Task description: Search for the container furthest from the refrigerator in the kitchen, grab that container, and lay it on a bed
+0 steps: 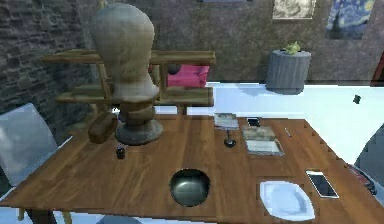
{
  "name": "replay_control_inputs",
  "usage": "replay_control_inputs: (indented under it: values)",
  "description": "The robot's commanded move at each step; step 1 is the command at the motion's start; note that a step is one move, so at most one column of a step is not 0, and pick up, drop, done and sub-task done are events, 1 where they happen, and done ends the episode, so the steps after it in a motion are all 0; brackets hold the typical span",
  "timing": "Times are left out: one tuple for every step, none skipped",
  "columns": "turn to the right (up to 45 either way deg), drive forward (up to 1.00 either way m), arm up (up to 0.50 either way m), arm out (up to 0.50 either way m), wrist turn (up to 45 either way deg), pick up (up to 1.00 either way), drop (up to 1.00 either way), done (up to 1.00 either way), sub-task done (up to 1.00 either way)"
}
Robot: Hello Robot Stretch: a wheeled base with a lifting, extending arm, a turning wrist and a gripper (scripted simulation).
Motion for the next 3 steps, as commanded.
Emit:
replay_control_inputs:
  values:
    - [-45.0, 0.0, 0.0, 0.0, 0.0, 0.0, 0.0, 0.0, 0.0]
    - [-39.0, 0.0, 0.0, 0.0, 0.0, 0.0, 0.0, 0.0, 0.0]
    - [0.0, 0.0, 0.5, 0.0, 0.0, 0.0, 0.0, 0.0, 0.0]
